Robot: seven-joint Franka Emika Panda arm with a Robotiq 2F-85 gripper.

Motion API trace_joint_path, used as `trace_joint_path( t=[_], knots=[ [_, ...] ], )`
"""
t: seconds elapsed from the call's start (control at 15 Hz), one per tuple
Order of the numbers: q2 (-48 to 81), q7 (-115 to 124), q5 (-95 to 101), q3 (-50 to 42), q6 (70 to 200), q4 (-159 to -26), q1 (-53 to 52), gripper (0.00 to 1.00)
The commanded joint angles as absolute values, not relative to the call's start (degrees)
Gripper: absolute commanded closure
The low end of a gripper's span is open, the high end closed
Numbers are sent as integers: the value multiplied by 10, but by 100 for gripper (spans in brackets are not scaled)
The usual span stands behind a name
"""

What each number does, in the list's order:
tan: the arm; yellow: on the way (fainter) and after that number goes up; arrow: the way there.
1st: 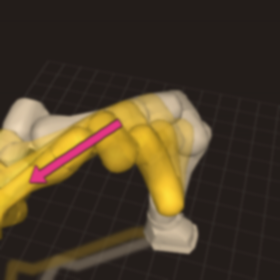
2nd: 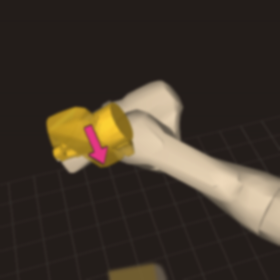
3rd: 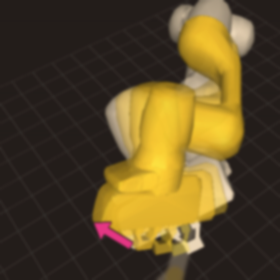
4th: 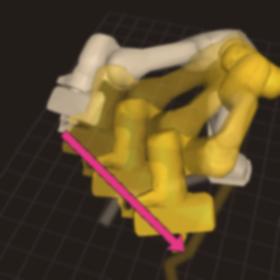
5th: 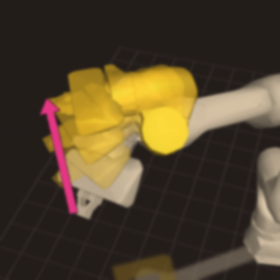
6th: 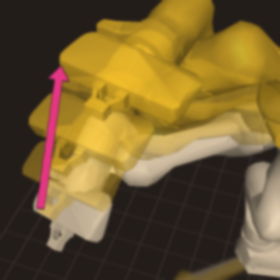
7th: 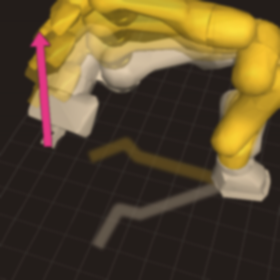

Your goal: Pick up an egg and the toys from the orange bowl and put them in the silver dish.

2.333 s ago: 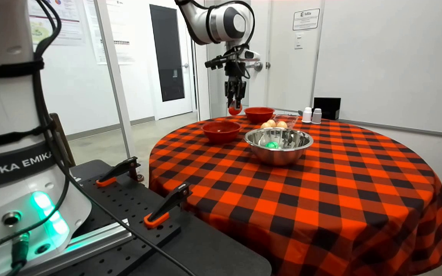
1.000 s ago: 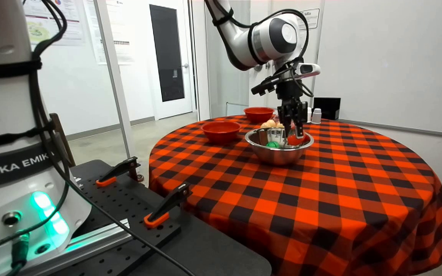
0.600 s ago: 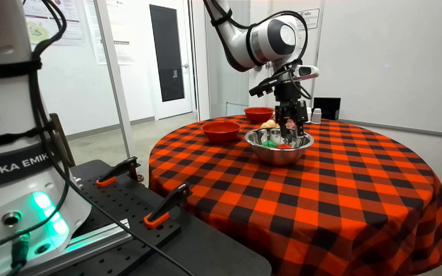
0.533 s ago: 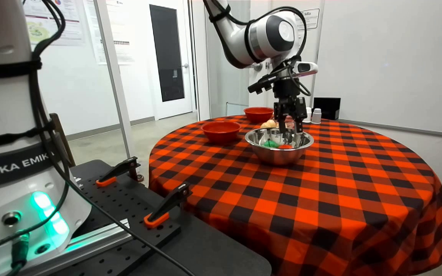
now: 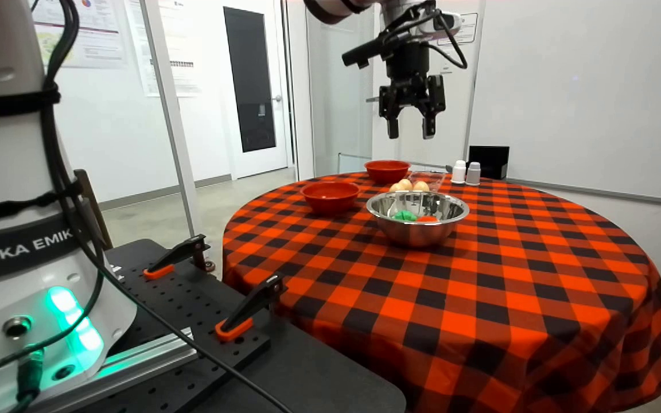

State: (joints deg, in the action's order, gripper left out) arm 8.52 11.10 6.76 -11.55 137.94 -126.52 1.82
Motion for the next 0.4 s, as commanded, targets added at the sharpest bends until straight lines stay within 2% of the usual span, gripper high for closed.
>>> trace_joint_path(
  t=[0.0,0.07,0.13,0.33],
  knots=[
    [-60,-20,9,-83,1320,-1344,41,0],
    [-95,-49,-3,-79,1291,-1353,38,0],
    [-15,7,21,-82,1322,-1308,43,0],
    [-87,-27,9,-75,1290,-1338,41,0]
  ],
)
